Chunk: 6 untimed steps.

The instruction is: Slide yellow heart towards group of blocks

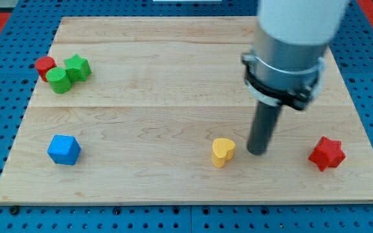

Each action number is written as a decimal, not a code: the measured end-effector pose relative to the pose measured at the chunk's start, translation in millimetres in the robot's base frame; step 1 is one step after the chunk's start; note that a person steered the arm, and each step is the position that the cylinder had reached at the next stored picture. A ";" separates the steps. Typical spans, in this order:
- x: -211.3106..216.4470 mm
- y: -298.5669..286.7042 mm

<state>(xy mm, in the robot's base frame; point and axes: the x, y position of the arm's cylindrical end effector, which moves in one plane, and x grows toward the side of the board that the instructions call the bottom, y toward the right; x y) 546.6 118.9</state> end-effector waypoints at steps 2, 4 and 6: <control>24.4 -51.0; -46.5 -134.3; -43.2 -82.4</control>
<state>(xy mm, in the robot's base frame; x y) 503.4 36.5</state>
